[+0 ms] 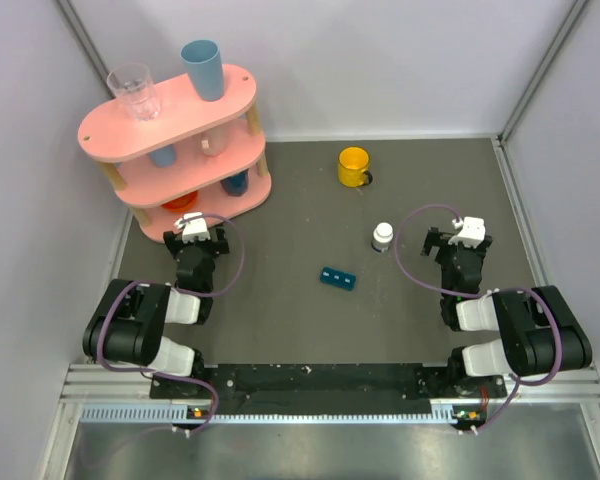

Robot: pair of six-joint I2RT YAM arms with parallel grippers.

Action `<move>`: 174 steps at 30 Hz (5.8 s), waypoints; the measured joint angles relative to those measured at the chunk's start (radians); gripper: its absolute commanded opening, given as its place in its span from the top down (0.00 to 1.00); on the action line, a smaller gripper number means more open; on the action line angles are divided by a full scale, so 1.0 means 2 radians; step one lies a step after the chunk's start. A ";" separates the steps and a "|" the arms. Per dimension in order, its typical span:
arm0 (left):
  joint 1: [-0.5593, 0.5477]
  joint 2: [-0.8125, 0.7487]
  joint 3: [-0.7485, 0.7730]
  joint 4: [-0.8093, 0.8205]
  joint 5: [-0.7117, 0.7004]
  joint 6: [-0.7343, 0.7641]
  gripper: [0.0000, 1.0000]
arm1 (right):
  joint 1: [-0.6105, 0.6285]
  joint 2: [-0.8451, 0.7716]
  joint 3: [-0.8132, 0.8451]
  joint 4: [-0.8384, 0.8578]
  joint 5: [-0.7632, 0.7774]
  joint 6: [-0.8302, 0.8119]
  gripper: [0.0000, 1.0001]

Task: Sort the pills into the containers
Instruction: Pick up the pill container at the center of the board, then open the pill container.

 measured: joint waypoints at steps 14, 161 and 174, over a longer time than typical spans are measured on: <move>0.000 0.000 0.000 0.000 0.000 0.000 0.01 | 0.000 -0.004 -0.002 0.017 -0.004 -0.002 0.01; -0.208 -0.392 0.194 -0.677 0.513 -0.420 0.19 | 0.601 -0.143 0.435 -0.803 -0.097 0.010 1.00; -0.260 -0.368 0.195 -0.695 0.487 -0.409 0.50 | 0.619 -0.126 0.441 -0.808 -0.056 0.008 1.00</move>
